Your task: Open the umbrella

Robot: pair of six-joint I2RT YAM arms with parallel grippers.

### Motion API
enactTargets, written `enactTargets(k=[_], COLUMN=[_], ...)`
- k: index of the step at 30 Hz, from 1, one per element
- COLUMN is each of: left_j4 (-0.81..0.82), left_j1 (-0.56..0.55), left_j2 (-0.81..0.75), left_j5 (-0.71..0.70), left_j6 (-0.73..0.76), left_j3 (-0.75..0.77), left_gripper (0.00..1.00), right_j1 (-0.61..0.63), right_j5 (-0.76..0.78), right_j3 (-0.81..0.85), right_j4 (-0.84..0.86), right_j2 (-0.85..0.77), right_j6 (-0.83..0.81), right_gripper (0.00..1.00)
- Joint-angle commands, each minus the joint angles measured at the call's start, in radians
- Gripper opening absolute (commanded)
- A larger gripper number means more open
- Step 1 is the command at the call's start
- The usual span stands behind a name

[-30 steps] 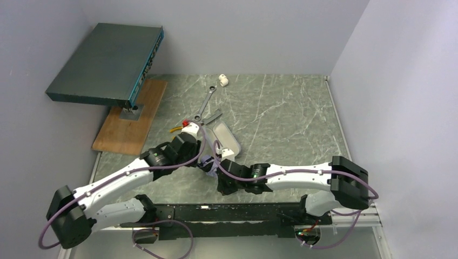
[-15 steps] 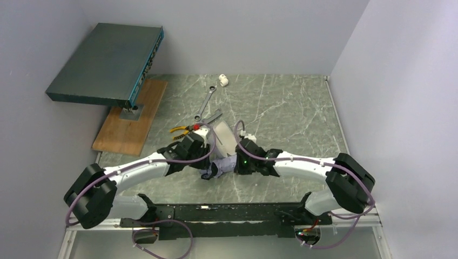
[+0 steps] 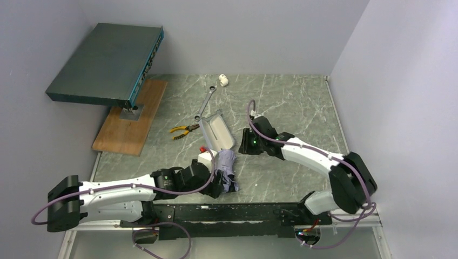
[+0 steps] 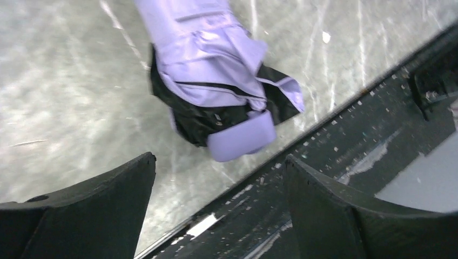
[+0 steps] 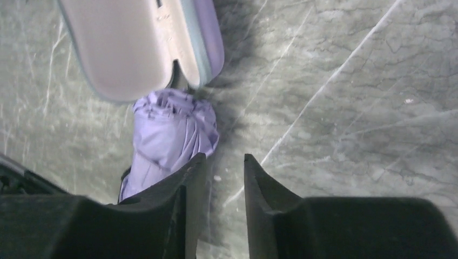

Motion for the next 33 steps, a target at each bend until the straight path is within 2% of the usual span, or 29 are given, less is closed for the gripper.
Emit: enactTargets(k=[1,4,7,18,21,33], left_j4=[-0.136,-0.17,-0.14,0.223,0.289,0.449], left_j1=[-0.002,-0.001,0.012,0.129,0.159,0.175], left_j2=[-0.055,-0.068,-0.067,-0.071,-0.065,0.145], left_j5=[-0.191,-0.231,-0.228,-0.016,0.027,0.099], left_j6=[-0.025,-0.006,0.017,0.038,0.035,-0.021], left_j3=[0.089,0.133,0.137,-0.041,-0.078,-0.112], left_gripper=[0.92,0.95,0.99,0.99,0.99,0.94], right_j1=[0.003,0.004,0.004,0.004,0.003,0.004], right_j5=[-0.045,-0.089,-0.125,-0.141,-0.153,-0.127], right_j3=[-0.054,-0.114,-0.138,-0.128,-0.147,-0.231], right_j4=[-0.041,-0.029,-0.043,-0.113,-0.117,-0.103], right_j2=[-0.159,-0.261,-0.333,-0.489,-0.514,-0.636], right_j6=[-0.013,0.021,0.044,0.088,0.094,0.121], right_gripper=[0.44,0.64,0.75,0.84,1.0,1.0])
